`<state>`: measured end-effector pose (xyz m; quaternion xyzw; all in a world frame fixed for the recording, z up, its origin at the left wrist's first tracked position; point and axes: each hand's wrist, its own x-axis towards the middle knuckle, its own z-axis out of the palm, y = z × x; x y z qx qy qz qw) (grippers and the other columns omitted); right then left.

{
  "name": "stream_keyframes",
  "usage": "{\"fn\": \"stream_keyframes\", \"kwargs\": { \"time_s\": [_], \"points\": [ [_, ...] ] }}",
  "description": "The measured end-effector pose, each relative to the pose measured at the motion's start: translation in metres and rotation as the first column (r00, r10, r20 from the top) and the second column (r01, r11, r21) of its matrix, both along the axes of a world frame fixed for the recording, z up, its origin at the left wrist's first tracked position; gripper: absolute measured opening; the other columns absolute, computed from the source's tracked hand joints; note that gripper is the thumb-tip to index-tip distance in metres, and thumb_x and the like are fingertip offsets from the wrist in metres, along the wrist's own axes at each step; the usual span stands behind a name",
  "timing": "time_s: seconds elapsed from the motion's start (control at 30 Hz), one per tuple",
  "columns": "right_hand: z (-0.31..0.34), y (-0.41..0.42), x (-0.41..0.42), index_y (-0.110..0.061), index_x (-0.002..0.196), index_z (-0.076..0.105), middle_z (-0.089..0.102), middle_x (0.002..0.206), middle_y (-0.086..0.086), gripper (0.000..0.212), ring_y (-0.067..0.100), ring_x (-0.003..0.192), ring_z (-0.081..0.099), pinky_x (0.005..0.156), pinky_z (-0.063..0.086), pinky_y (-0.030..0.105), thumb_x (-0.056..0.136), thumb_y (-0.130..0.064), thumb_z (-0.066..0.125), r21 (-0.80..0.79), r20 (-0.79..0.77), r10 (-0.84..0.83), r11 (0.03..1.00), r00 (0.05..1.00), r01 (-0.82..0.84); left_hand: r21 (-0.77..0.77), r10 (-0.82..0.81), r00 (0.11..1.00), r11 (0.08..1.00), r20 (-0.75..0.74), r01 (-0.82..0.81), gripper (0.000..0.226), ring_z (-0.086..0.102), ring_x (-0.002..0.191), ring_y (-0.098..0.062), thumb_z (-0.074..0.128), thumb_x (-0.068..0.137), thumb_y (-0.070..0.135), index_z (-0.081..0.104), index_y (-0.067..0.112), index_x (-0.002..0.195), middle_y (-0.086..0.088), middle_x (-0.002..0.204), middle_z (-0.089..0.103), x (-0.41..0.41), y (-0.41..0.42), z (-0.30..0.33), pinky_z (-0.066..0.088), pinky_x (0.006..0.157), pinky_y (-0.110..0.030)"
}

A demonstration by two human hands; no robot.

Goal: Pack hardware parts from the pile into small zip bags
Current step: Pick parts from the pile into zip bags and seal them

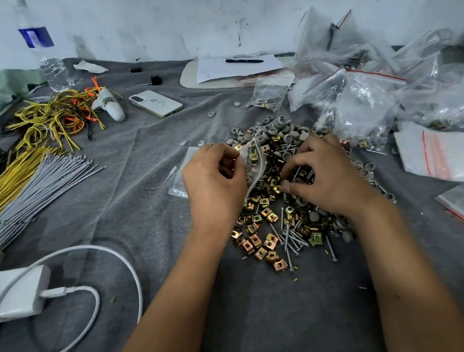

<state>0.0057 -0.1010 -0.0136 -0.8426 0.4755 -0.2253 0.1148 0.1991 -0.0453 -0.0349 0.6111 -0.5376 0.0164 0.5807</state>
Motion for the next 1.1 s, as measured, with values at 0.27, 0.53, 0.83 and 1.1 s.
{"fn": "stream_keyframes", "kwargs": {
  "time_s": [0.27, 0.53, 0.83, 1.1],
  "points": [
    [0.0, 0.007, 0.013, -0.026, 0.087, 0.073, 0.064, 0.088, -0.02, 0.017, 0.003, 0.085, 0.061, 0.079, 0.048, 0.02, 0.082, -0.014, 0.084, -0.054, 0.312, 0.083, 0.996, 0.947, -0.07, 0.012, -0.026, 0.999, 1.0, 0.028, 0.025, 0.006, 0.063, 0.065, -0.011, 0.077, 0.084, 0.007, 0.075, 0.012, 0.082, 0.004, 0.076, 0.068, -0.001, -0.001, -0.001, 0.055, 0.063, -0.032],
    [-0.005, 0.003, 0.015, -0.03, 0.106, 0.074, 0.061, 0.098, -0.01, 0.028, 0.01, 0.101, 0.044, 0.085, 0.039, 0.033, 0.081, -0.038, 0.084, -0.033, -0.07, 0.033, 0.999, 0.997, -0.036, 0.005, -0.029, 0.999, 1.0, 0.042, 0.029, 0.006, 0.063, 0.066, -0.012, 0.076, 0.083, 0.007, 0.075, 0.012, 0.081, 0.003, 0.076, 0.068, -0.001, -0.001, -0.002, 0.055, 0.063, -0.034],
    [-0.004, 0.005, 0.015, -0.026, 0.101, 0.074, 0.065, 0.085, -0.024, 0.017, -0.007, 0.08, 0.065, 0.07, 0.05, 0.008, 0.088, -0.016, 0.079, -0.042, 0.346, -0.044, 0.997, 0.937, 0.062, 0.013, -0.037, 0.999, 0.999, 0.037, 0.036, 0.007, 0.062, 0.066, -0.011, 0.077, 0.083, 0.006, 0.075, 0.012, 0.081, 0.004, 0.076, 0.068, -0.002, -0.001, -0.003, 0.055, 0.062, -0.033],
    [-0.003, 0.015, 0.033, -0.015, 0.096, 0.077, 0.075, 0.088, -0.009, 0.016, 0.004, 0.083, 0.073, 0.079, 0.062, 0.027, 0.083, -0.008, 0.084, -0.072, 0.556, 0.113, 0.993, 0.823, -0.088, 0.01, -0.064, 0.996, 0.998, 0.063, 0.064, 0.007, 0.063, 0.065, -0.014, 0.076, 0.083, 0.005, 0.074, 0.011, 0.081, 0.002, 0.075, 0.068, -0.004, -0.002, -0.002, 0.055, 0.062, -0.037]
  ]
}}
